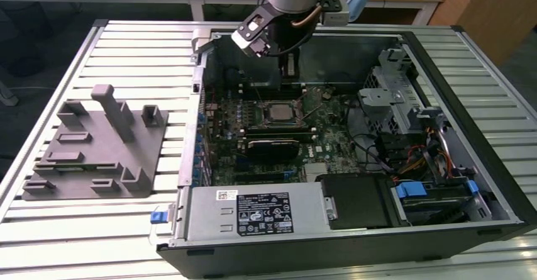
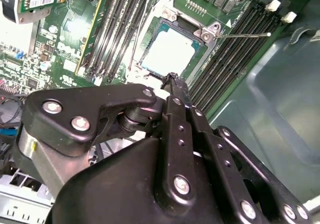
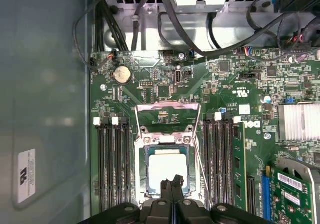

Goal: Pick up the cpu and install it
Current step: 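Close the cpu cover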

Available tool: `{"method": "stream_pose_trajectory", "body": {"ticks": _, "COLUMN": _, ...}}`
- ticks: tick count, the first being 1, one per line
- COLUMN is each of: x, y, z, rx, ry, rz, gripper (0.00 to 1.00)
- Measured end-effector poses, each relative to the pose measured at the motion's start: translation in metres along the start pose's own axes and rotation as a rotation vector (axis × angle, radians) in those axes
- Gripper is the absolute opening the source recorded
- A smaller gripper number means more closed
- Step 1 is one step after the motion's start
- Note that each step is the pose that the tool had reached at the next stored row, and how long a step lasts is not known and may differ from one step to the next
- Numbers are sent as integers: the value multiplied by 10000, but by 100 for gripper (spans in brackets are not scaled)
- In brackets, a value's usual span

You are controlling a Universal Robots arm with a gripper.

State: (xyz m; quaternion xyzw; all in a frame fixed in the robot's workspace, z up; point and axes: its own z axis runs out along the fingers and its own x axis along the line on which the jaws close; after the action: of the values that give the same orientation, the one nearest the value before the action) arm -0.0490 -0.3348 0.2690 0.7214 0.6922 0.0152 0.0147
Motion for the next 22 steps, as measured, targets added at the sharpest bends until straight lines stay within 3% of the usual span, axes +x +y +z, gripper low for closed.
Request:
{"method": "stream_pose_trajectory", "body": {"ticks": 9, "x": 0, "y": 6, "z": -23, "rx": 0, "ry": 0, "rz": -2, "gripper": 11}}
{"method": "stream_pose_trajectory", "body": {"ticks": 22, "x": 7, "y": 109, "z": -18, "rx": 0, "ry": 1, "rz": 0, "gripper": 11}}
